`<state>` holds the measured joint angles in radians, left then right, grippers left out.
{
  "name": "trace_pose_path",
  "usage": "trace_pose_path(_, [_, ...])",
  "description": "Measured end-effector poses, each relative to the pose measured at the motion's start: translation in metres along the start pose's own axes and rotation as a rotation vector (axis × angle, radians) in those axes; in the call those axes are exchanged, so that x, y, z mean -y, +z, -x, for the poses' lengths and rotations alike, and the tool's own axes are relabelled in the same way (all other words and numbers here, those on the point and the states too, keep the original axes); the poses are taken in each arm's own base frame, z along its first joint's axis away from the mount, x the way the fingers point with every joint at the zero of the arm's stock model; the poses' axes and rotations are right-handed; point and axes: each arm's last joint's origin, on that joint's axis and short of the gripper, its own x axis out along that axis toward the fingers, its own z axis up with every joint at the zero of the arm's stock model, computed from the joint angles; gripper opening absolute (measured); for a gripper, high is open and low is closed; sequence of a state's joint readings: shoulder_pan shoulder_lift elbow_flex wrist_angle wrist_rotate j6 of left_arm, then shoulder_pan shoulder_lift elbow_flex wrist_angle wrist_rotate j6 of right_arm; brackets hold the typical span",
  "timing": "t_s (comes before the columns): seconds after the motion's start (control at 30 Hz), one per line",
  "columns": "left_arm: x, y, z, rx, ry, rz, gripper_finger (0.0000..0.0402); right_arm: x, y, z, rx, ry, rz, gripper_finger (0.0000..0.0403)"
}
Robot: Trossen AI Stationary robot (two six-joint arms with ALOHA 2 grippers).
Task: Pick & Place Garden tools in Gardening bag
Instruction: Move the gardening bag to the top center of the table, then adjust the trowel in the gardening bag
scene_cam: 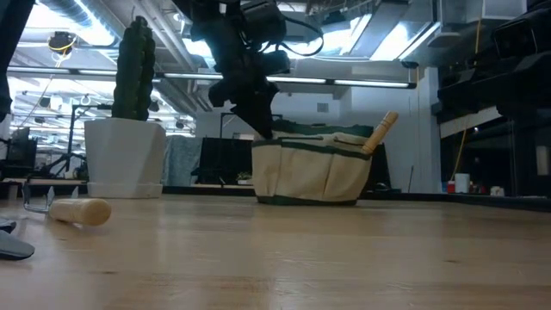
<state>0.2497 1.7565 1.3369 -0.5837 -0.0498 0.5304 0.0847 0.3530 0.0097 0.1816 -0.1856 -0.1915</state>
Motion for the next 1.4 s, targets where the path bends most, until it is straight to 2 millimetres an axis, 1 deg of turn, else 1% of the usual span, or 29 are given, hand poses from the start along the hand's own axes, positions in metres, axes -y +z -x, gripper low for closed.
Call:
trace_pose_path(0.17, [0.0, 0.001, 0.0, 0.012, 0.007, 0.022, 0.0139, 0.0, 0.0, 0.0, 0.0, 0.0, 0.0, 0.0219])
trace_pose_path(0.23, [0.001, 0.003, 0.0, 0.006, 0.035, 0.026, 0.0158, 0.0, 0.0, 0.0, 0.0, 0.0, 0.0, 0.0219])
trace_pose_path(0.33, [0.002, 0.007, 0.006, 0.001, 0.105, 0.011, 0.0181, 0.0, 0.0, 0.0, 0.0, 0.0, 0.0, 0.0219])
trace_pose_path(0.4, [0.005, 0.009, 0.013, 0.012, 0.125, -0.008, 0.0191, 0.0, 0.0, 0.0, 0.0, 0.0, 0.0, 0.0219])
trace_pose_path(0.57, [0.012, 0.022, 0.038, 0.129, 0.14, -0.028, 0.02, 0.0, 0.0, 0.0, 0.0, 0.0, 0.0, 0.0219])
trace_pose_path(0.7, [0.02, 0.035, 0.06, 0.286, 0.12, -0.052, 0.02, 0.0, 0.0, 0.0, 0.0, 0.0, 0.0, 0.0219])
trace_pose_path(0.83, [0.03, 0.05, 0.069, 0.433, 0.092, -0.105, 0.02, 0.0, 0.0, 0.0, 0.0, 0.0, 0.0, 0.0219])
trace_pose_path(0.93, [0.038, 0.063, 0.063, 0.516, 0.081, -0.122, 0.02, 0.0, 0.0, 0.0, 0.0, 0.0, 0.0, 0.0219])
trace_pose_path(1.0, [0.046, 0.071, 0.053, 0.556, 0.066, -0.124, 0.0195, 0.0, 0.0, 0.0, 0.0, 0.0, 0.0, 0.0219])
trace_pose_path(1.07, [0.054, 0.078, 0.04, 0.58, 0.057, -0.126, 0.018, 0.0, 0.0, 0.0, 0.0, 0.0, 0.0, 0.0219])
trace_pose_path(1.13, [0.062, 0.085, 0.027, 0.621, 0.06, -0.128, 0.0156, 0.0, 0.0, 0.0, 0.0, 0.0, 0.0, 0.0219])
trace_pose_path(1.23, [0.07, 0.094, 0.005, 0.67, 0.061, -0.102, 0.0107, 0.0, 0.0, 0.0, 0.0, 0.0, 0.0, 0.0219])
trace_pose_path(1.4, [0.074, 0.098, -0.031, 0.731, 0.062, -0.003, 0.0018, 0.0, 0.0, 0.0, 0.0, 0.0, 0.0, 0.0219])
